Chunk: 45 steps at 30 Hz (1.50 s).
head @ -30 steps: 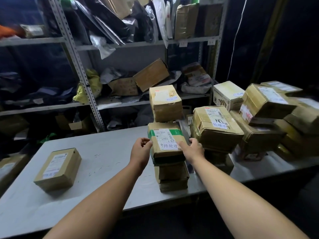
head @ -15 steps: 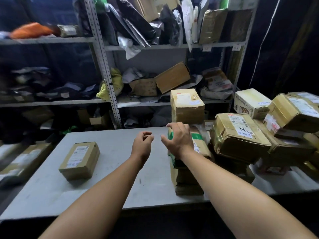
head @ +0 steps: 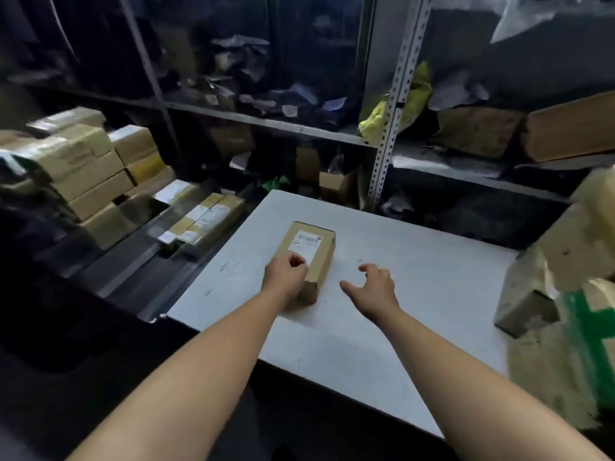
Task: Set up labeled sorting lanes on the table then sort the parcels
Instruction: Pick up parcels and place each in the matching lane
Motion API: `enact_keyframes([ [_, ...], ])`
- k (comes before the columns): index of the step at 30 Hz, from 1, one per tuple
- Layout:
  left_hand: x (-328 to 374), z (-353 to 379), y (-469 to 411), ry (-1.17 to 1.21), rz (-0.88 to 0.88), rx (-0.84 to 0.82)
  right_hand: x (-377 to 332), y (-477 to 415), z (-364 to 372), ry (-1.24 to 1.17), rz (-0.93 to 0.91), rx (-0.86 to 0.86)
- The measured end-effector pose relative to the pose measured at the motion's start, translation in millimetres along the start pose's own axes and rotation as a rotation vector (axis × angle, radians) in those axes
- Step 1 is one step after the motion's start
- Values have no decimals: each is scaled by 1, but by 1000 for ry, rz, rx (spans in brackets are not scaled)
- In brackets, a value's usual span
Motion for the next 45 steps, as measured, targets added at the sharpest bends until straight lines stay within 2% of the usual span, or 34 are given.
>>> enact_keyframes([
  [5, -57, -19, -83, 47, -161, 8, -39, -44, 81, -113, 117, -46],
  [9, -89, 0, -123, 35, -262, -104, -30, -60, 122, -128, 243, -84],
  [12, -105, 21, -136, 6, -295, -217, -9, -62, 144, -141, 355, -154],
  [16, -119, 49, -140, 56, -317, -346, -1, -60, 164, -229, 412, -267],
  [22, -111, 68, -128, 187, -380, -401, 7, -57, 168, -379, 475, -294],
  [26, -93, 80, -107, 209, -422, -437, 8, -51, 137, -544, 522, -254],
  [32, -38, 97, -57, 347, -432, -470, 17, -38, 32, -724, 401, -114],
  [38, 25, 133, 45, 331, -306, -632, 57, 10, -71, -856, 327, 7],
  [45, 56, 169, 143, 396, -210, -621, 118, 70, -139, -909, 296, 58],
])
Point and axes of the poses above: each hand's wrist, its own y-axis away from the middle knuckle, its own z-axis out of the palm, x = y × z, the point moved 10 cm from there along -y, towards the middle knuckle, and after that the axes turned 12 degrees about x, right-handed, at the moved point
